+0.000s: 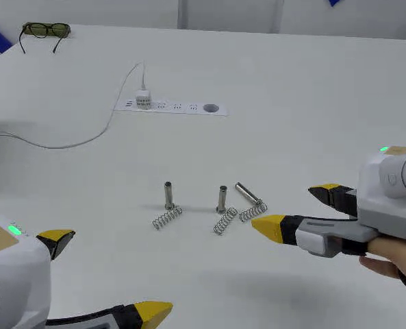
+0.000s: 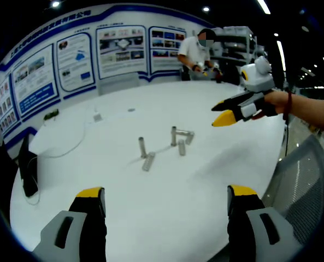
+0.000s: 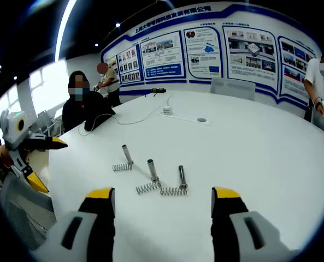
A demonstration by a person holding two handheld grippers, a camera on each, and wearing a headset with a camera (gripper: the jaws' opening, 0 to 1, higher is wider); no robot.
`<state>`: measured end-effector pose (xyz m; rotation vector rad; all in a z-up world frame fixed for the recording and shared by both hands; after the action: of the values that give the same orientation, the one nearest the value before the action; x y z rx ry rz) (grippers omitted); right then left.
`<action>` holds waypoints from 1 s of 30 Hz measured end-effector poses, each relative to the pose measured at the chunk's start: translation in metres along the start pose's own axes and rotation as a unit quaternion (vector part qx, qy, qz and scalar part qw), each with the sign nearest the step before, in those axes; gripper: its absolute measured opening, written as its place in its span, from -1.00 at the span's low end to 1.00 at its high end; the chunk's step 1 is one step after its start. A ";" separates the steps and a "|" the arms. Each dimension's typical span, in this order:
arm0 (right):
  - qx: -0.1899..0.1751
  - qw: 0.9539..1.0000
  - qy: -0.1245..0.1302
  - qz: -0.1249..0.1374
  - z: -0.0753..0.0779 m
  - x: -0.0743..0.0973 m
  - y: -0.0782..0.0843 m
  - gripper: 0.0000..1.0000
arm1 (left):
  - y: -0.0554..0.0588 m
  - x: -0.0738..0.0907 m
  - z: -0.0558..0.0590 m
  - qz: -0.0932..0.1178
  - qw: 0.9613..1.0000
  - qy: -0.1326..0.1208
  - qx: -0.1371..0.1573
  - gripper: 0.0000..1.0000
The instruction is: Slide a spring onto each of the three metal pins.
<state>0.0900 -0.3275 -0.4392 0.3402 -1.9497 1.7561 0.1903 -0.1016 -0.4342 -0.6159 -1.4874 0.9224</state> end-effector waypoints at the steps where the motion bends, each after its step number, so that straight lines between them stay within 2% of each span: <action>1: 0.000 1.000 0.001 0.000 0.001 -0.002 0.000 0.42 | 0.000 0.000 0.000 0.000 1.000 0.000 0.000 0.88; 7: 0.001 1.000 0.010 0.000 0.013 -0.015 -0.002 0.34 | 0.002 -0.003 -0.001 -0.003 1.000 0.002 -0.002 0.88; 30: 0.008 1.000 0.001 -0.005 0.027 -0.066 -0.001 -0.02 | 0.007 -0.014 -0.002 -0.010 1.000 0.005 -0.005 0.84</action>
<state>0.1419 -0.3638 -0.4734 0.3526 -1.9292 1.7665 0.1936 -0.1090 -0.4476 -0.6099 -1.4874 0.8959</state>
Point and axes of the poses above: the centre of the closed fingertips' face, and the gripper's own axes: x roughly backward along the fingers, z roughly to its right, y roughly out of its underside, the point moved 3 cm from there along x, roughly backward along the fingers, and after that the axes turned 3 degrees about x, right-handed, at the moved point
